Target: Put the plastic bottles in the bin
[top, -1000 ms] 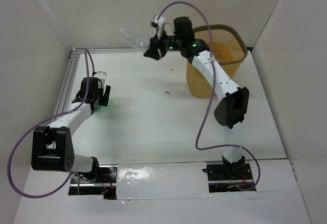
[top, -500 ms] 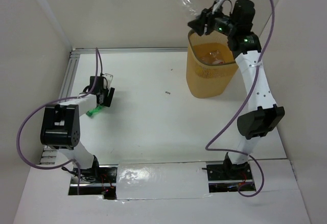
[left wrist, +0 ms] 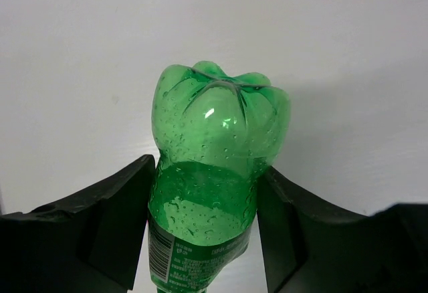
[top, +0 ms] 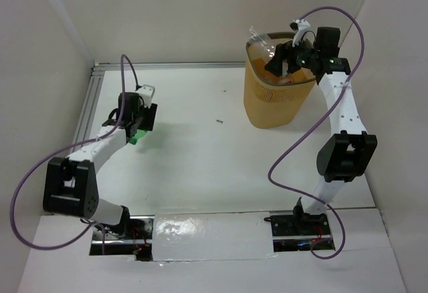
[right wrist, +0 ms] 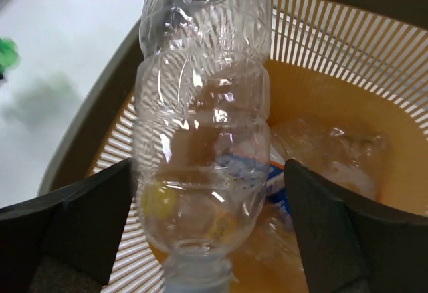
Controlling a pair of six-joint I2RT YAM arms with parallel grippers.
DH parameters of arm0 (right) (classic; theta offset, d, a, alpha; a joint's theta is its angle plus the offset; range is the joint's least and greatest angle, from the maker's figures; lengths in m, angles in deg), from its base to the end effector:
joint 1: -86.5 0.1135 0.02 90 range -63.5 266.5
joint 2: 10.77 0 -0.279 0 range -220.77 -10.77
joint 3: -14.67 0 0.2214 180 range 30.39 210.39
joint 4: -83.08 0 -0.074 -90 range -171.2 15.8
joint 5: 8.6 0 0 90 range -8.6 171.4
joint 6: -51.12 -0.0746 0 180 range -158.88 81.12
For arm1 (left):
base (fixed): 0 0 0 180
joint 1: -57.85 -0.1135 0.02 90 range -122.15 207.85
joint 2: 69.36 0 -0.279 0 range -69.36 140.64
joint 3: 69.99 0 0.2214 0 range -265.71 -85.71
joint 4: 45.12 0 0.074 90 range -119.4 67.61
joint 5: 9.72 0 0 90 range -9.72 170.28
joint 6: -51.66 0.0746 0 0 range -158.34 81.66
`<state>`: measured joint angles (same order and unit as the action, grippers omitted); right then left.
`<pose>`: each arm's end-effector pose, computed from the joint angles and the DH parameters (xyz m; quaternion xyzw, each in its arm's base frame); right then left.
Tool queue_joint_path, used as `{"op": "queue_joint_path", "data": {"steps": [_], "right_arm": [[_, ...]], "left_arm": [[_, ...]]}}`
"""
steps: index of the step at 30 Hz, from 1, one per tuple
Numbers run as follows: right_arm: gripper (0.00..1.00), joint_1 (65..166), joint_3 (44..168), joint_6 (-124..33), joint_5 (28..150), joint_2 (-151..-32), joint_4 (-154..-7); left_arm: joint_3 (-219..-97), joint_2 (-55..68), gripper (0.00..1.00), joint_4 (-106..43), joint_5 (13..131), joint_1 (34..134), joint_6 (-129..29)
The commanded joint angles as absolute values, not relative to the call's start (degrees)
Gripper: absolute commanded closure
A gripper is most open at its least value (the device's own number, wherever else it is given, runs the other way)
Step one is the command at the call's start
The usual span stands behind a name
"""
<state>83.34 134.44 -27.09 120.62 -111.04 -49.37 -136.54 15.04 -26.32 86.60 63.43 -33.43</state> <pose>0.3968 0.0253 0.4000 -0.2330 0.7924 0.2222 0.5181 0.3216 -0.0232 0.2349 0.0569 0.8907 0.0466 0.4485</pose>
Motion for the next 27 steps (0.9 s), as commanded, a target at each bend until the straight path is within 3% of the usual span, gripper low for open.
{"op": "queue_joint_path", "data": {"steps": [1,6,8,15,16,18,20,21,22,23,27], "right_arm": [[0.0,82.29,132.79,-23.15,122.53,-105.7,-48.59],[0.0,79.3,129.36,-25.52,122.52,-101.39,-52.72],[0.0,76.5,128.66,-26.22,124.89,-98.15,-54.21],[0.01,70.6,119.17,-18.35,136.66,-86.28,-56.77],[0.05,70.59,116.81,-15.53,140.25,-84.7,-55.55],[0.25,69.8,114.51,-6.42,142.82,-79.78,-50.28],[0.54,69.28,110.21,-2.77,143.54,-74.79,-47.9],[0.85,69.27,108.72,-1.19,143.54,-73.1,-45.98],[0.95,69.27,105.66,0.83,142.67,-71.34,-45.35],[1.0,69.27,104.32,1.98,142.66,-67.93,-43.51],[1.0,69.27,99.39,6.56,138.97,-60.35,-38.33]], "left_arm": [[-140.02,6.77,0.58,-29.04,77.39,67.77,-38.68],[-149.32,3.77,0.58,-37.46,69.74,77.86,-45.63],[-159.55,9.36,0.58,-38.18,68.5,83.3,-46.68],[-175.5,20.53,0.57,-46.87,67.19,93.26,-51.24],[-176.58,21.77,0.57,-48.63,67.18,95.09,-51.78],[-178.77,24.15,0.56,-56.07,67.18,96.77,-53.09],[-181.23,28.27,0.54,-59.44,67.88,98.79,-54.5],[-182.64,29.77,0.54,-62.5,68.67,98.8,-55.29],[-185.18,31.35,0.53,-64.27,69.89,99.76,-56.87],[-186.25,34.24,0.51,-66.64,70.86,100.73,-57.41],[-194.06,42.4,0.5,-72.73,75.96,101.96,-60.83]]}}
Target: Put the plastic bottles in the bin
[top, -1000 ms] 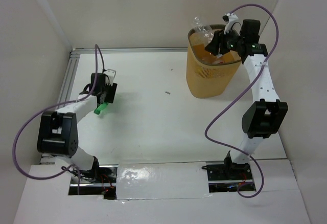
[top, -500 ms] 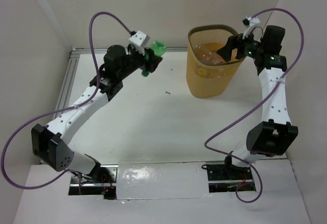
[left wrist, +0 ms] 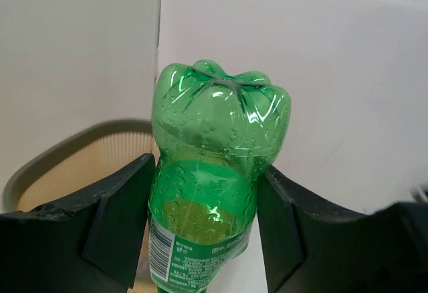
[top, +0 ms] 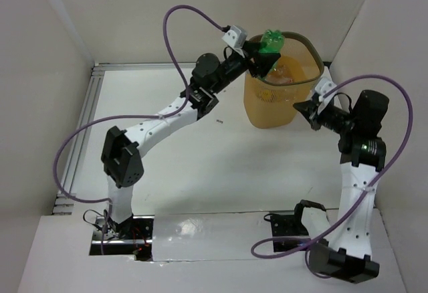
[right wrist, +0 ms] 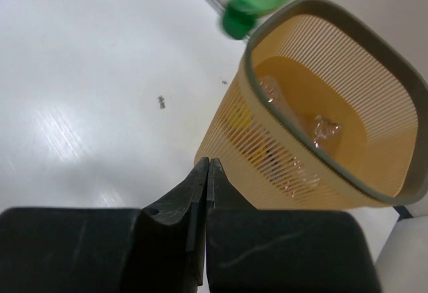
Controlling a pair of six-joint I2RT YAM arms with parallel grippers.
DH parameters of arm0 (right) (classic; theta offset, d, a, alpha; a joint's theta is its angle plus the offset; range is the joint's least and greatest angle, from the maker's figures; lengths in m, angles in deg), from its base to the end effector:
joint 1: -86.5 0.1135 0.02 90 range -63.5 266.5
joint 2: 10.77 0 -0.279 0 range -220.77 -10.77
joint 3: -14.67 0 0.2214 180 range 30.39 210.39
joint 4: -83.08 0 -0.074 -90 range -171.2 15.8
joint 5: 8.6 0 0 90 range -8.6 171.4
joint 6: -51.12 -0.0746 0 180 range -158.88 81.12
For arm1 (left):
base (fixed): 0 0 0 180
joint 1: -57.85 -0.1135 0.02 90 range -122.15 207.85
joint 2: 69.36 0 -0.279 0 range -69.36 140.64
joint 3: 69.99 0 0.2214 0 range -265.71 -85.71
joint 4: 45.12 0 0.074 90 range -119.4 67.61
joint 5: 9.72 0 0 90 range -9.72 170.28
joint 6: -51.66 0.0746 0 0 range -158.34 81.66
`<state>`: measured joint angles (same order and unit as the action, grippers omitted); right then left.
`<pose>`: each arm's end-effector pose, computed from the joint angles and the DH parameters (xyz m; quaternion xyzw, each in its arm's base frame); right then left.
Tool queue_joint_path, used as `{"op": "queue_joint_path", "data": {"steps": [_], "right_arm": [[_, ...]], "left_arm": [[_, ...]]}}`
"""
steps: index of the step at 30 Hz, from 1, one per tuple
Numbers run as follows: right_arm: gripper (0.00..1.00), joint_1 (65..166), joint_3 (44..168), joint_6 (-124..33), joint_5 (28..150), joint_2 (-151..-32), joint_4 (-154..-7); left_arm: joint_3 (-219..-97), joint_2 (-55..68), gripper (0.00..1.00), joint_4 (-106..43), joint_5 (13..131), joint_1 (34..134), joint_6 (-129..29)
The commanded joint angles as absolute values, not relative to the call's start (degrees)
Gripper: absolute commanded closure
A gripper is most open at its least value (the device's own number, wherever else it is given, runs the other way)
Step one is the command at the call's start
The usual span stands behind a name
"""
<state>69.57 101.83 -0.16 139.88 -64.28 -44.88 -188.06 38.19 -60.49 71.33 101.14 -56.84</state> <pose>0.1578 0.0184 0.4248 -0.4144 0.6409 0.1121 0.6364 0.3230 -0.3202 0.4844 0.1782 0.5026 -0.4694 0.7038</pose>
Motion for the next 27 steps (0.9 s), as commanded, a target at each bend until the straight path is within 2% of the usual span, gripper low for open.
{"op": "queue_joint_path", "data": {"steps": [1,4,10,12,13,14,16,17,19,22,27], "right_arm": [[1.0,69.27,98.77,8.74,138.44,-59.12,-36.83],[1.0,69.27,96.49,9.73,135.19,-54.37,-33.92],[0.98,70.94,93.32,5.52,131.06,-47.78,-32.25],[0.84,70.94,92.62,3.75,130.27,-46.63,-32.25],[0.72,70.94,92.62,3.75,129.57,-46.1,-32.25],[0.67,71.47,92.09,2.97,129.56,-45.4,-31.72],[0.47,71.47,91.48,2.17,129.03,-44.7,-31.72],[0.41,71.47,91.47,1.65,129.03,-44.69,-31.72],[0.26,71.47,90.25,1.02,129.03,-44.17,-31.72],[0.13,71.47,88.84,0.5,129.03,-44.17,-31.72],[0.02,71.47,86.38,0.5,129.03,-44.77,-31.72]], "left_arm": [[-197.73,43.92,0.49,-73.42,76.93,101.97,-62.67],[-203.2,49.97,0.49,-75.01,79.3,101.97,-64.79],[-216.92,60.44,0.4,-68.97,85.72,101.97,-63.3],[-218.43,63.26,0.33,-66.67,86.69,101.97,-63.3],[-218.43,63.79,0.23,-65.88,86.69,101.97,-63.3],[-218.95,63.8,0.2,-65.0,86.69,101.97,-63.82],[-219.56,64.59,0.14,-62.36,85.46,101.97,-64.53],[-219.57,64.59,0.03,-61.75,84.94,101.97,-65.14],[-220.18,64.59,0.0,-61.74,84.32,101.97,-65.15],[-221.85,64.59,0.0,-59.9,83.1,101.97,-64.01],[-220.72,59.15,0.0,-61.91,80.64,101.97,-61.81]]}}
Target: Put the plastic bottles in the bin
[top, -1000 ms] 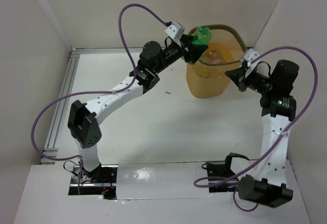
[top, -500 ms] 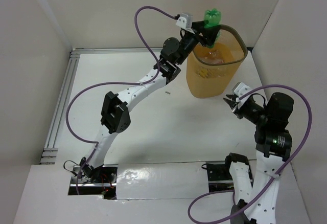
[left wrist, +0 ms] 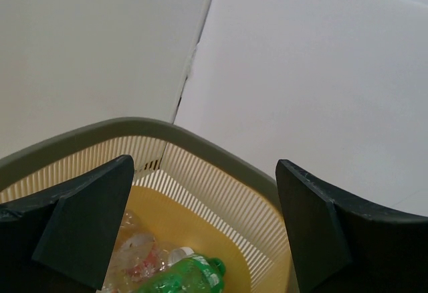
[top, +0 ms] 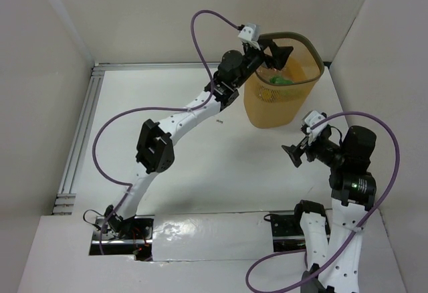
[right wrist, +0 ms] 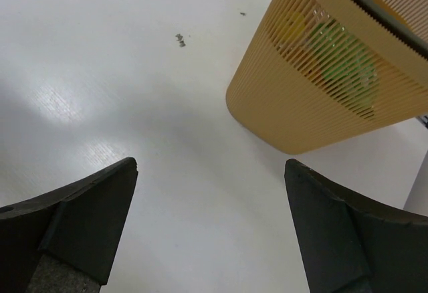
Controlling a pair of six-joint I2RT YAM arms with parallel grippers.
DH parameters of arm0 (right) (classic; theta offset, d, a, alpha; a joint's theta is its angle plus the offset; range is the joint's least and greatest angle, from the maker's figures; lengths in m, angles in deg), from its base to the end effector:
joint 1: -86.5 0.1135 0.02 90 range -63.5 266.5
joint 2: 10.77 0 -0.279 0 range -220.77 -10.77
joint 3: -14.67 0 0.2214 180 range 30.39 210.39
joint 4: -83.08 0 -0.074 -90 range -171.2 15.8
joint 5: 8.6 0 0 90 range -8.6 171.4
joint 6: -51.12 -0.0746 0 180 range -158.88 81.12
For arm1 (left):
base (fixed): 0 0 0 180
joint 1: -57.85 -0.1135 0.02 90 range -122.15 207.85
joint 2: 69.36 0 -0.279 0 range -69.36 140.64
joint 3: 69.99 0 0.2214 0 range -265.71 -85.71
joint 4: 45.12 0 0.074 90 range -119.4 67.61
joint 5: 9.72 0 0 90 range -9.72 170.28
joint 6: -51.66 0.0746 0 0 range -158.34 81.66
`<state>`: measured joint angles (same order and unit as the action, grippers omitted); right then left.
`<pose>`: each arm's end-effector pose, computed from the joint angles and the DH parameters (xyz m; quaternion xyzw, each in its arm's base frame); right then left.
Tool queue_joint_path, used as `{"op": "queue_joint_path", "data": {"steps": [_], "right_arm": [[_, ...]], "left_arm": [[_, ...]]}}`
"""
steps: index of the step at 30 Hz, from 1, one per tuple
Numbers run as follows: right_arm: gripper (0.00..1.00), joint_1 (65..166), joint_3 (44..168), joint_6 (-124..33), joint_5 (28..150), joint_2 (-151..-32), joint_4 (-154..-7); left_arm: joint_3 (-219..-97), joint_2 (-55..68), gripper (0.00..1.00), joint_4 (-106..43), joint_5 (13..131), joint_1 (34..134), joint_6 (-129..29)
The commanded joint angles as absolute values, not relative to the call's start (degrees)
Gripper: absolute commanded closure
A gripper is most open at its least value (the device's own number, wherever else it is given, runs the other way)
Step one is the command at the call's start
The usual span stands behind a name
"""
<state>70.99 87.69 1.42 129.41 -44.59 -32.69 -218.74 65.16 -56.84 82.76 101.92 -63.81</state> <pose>0.0843 0.0342 0.3563 -0.3788 0.7057 0.0736 0.5942 0.4073 -0.3898 0.4318 0.0676 0.5262 -0.4740 0.7028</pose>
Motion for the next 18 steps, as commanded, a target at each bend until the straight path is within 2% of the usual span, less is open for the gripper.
{"op": "queue_joint_path", "data": {"steps": [1,4,7,14,18], "right_arm": [[0.02,71.47,86.38,0.5,128.51,-44.78,-31.72],[0.01,71.47,85.15,-0.03,127.98,-45.31,-31.72],[0.01,71.47,83.84,-4.14,125.61,-45.84,-32.33],[0.01,72.0,84.52,-12.06,116.74,-45.84,-35.15],[0.01,72.0,85.76,-13.91,113.66,-44.69,-35.76]], "left_arm": [[-219.49,56.62,0.0,-61.91,79.58,101.97,-61.2],[-216.84,51.84,0.0,-62.62,78.78,101.97,-60.58],[-207.12,41.24,0.0,-61.22,78.17,101.45,-59.08],[-164.45,9.69,0.0,-55.77,78.86,97.06,-56.19],[-151.15,-3.77,0.0,-43.75,81.24,92.22,-55.66]]}}
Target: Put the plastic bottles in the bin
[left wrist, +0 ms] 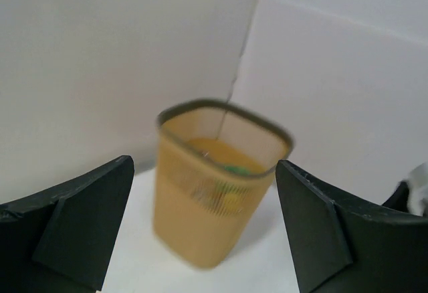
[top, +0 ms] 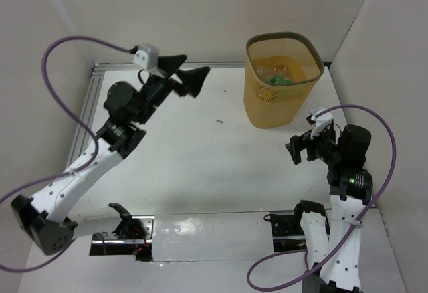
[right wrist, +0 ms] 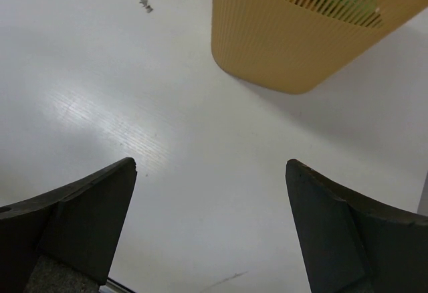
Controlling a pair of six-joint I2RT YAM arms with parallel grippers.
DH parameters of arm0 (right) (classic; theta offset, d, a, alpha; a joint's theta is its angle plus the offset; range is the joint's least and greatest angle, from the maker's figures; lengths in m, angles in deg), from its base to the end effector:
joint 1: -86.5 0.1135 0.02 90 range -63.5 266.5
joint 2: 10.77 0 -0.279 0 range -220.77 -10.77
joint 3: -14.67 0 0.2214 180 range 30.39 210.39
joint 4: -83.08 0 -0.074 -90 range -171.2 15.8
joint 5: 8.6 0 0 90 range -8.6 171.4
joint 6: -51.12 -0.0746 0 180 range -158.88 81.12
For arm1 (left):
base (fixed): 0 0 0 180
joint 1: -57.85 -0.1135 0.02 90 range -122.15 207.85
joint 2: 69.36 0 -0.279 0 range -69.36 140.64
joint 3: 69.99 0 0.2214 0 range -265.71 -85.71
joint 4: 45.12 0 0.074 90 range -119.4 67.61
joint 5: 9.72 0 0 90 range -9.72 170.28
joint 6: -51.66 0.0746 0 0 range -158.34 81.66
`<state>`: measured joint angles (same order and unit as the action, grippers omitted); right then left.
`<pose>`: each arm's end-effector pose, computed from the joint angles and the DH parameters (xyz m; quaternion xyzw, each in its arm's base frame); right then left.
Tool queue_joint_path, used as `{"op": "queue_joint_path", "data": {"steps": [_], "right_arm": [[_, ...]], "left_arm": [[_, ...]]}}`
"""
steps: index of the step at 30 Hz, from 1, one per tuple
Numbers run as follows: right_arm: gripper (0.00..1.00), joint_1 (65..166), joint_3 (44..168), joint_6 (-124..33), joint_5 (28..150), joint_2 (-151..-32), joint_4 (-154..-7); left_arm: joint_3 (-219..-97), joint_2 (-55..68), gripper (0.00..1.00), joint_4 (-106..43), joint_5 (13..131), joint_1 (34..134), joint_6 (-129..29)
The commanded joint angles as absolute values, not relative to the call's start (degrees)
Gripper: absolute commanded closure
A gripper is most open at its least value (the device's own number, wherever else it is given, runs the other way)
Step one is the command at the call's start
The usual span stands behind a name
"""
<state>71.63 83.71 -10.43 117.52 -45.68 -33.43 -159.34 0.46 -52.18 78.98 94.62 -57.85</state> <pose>0.0997 0.0190 0.3316 -0.2524 0.7964 0.0716 0.5448 0.2115 -0.1602 0.5159 0.0884 0.5181 -0.4065 0.7473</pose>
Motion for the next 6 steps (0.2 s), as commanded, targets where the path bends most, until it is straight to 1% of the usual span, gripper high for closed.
{"op": "queue_joint_path", "data": {"steps": [1,2,3,6], "right_arm": [[0.01,72.0,84.98,-13.92,113.13,-43.91,-36.54],[0.01,72.0,84.36,-13.92,113.13,-43.12,-37.16],[0.01,72.0,83.48,-15.13,111.99,-42.59,-38.04],[0.01,72.0,79.27,-16.29,110.14,-41.35,-41.99]], "left_arm": [[-148.32,-6.23,0.0,-40.68,81.24,90.56,-55.65],[-145.33,-8.51,0.0,-39.86,81.85,89.76,-55.65],[-139.56,-12.8,0.0,-39.16,81.86,88.8,-56.26],[-130.75,-18.8,0.0,-37.14,81.15,84.66,-57.67]]}}
